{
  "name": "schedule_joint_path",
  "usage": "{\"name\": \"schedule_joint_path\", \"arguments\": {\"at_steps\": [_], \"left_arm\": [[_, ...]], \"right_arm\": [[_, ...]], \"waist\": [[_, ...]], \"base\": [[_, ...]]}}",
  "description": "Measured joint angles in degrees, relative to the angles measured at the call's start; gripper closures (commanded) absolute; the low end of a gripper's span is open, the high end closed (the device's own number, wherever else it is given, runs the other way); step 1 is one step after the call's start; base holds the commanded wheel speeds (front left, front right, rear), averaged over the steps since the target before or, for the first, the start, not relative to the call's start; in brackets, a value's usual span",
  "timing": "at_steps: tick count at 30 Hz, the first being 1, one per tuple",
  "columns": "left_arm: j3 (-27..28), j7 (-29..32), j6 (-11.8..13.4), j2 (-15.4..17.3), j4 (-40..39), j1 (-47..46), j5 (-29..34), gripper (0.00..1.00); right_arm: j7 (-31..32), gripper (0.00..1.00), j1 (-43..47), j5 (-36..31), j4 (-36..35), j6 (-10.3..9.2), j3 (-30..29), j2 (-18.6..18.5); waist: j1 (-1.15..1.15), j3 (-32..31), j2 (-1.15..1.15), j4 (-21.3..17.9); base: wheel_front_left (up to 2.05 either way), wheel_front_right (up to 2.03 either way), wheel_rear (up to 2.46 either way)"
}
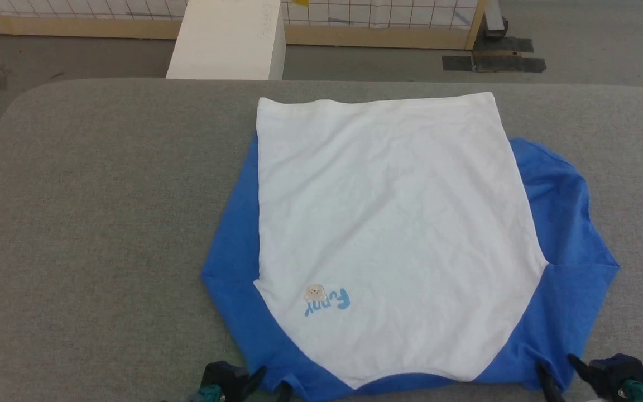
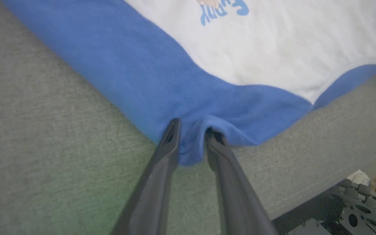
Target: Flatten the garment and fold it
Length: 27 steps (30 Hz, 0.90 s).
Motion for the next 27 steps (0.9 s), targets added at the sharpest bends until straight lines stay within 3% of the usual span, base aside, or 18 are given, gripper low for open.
{"name": "schedule_joint_path", "arguments": {"at_steps": [5,9,15,21,24,27], "left_arm": [[4.1,-4.1,2.9,1.1,-4.8,1.9,-1.4,0.0],[9.3,-8.2,6.6,3.7,-12.9,4.7,-2.7,0.0],[16.2,-12.4,12.3,4.8,-20.8,5.3,1.0,0.0],[23.1,-12.9,16.4,-1.3,-23.7,7.0,11.1,0.0],[24.6,-13.1,16.2,-4.1,-23.4,9.3,15.2,0.0],[25.4,-13.1,14.4,-5.5,-22.5,10.4,16.6,0.0]], "right_arm": [[-0.1,0.0,0.2,2.7,-5.1,0.0,-3.9,1.9],[-0.4,0.0,0.2,3.5,-12.4,0.0,-8.4,3.7],[-3.1,0.0,-1.2,1.3,-19.2,-0.01,-10.9,6.1],[-6.9,0.0,-1.8,-0.7,-19.7,-0.02,-12.0,8.4],[-8.8,0.0,-1.7,-0.6,-18.6,-0.02,-13.0,8.9],[-9.9,0.0,-1.6,1.2,-17.1,-0.02,-13.2,8.9]], "waist": [[0.0,-1.4,0.0,-0.2],[0.0,-2.4,0.0,-0.1],[0.0,-3.2,0.0,0.8],[0.0,-3.4,0.0,1.2],[0.0,-3.6,0.0,1.3],[0.0,-3.5,0.0,1.2]], "base": [[0.0,0.0,0.0],[0.0,0.0,0.0],[0.0,0.0,0.0],[0.0,0.0,0.0],[0.0,0.0,0.0],[0.0,0.0,0.0]]}}
